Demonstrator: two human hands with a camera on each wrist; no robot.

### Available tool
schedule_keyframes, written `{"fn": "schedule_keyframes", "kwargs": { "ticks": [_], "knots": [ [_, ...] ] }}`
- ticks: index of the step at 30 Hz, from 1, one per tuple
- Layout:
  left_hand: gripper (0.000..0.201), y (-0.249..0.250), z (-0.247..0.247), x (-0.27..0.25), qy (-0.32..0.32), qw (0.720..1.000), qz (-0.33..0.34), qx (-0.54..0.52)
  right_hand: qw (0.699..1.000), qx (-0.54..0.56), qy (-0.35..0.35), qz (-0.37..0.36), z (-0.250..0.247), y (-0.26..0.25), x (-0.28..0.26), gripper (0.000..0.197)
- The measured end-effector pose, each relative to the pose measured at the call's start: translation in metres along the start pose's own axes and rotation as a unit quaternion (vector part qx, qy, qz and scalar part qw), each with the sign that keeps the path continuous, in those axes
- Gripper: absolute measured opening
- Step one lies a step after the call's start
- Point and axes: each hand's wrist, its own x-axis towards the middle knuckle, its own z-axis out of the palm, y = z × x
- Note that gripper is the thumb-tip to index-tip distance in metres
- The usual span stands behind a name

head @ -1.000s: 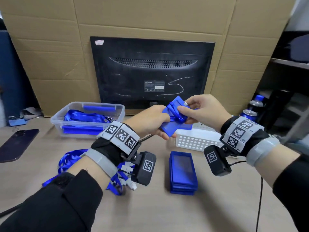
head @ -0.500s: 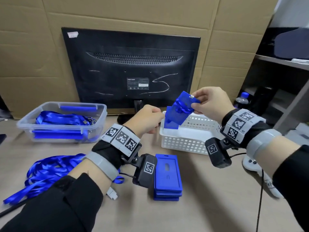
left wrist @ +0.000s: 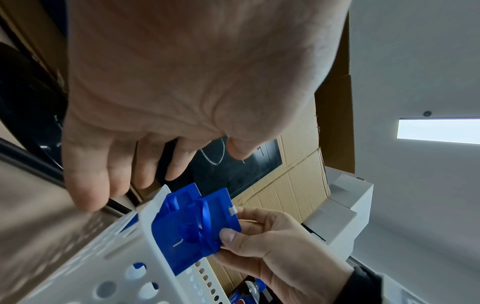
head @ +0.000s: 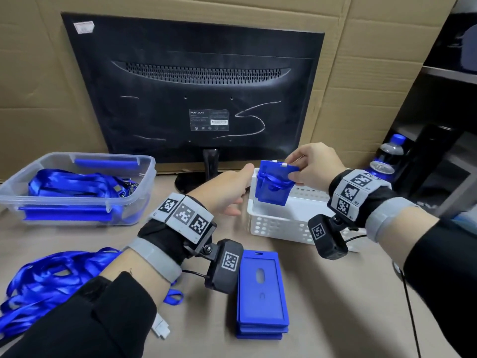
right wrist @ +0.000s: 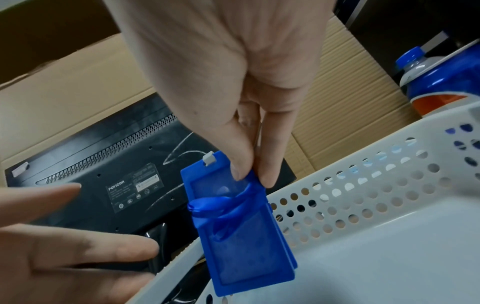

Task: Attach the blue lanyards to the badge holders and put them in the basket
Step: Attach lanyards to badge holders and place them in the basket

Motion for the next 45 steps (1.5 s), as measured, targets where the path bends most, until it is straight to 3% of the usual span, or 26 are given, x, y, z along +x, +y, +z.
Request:
{"fn": "schedule_keyframes", "kwargs": {
  "ticks": [6,22,39,42,45],
  "knots": [
    [0.042,-0.002,0.000,0.010,-0.025,1.000,-0.009,-0.007,1.000,0.002,-0.014,0.011,0.010,0.003,0.012,0.023],
    [0.054,-0.001,0.004,0.011,-0.038,0.999,-0.007,-0.016,0.996,0.057,-0.019,0.067,0.018,0.001,0.016,0.020],
    [0.063,0.002,0.001,-0.002,-0.029,0.999,-0.018,-0.004,0.993,0.096,0.029,0.058,0.003,0.001,0.006,0.028],
    [0.063,0.002,-0.002,-0.012,-0.018,1.000,-0.019,0.005,0.992,0.119,-0.028,0.043,-0.001,-0.010,-0.007,0.023],
    [0.056,0.001,-0.006,-0.025,-0.006,1.000,-0.017,0.002,0.975,0.087,-0.206,-0.009,0.000,-0.026,-0.032,0.026]
  ]
}}
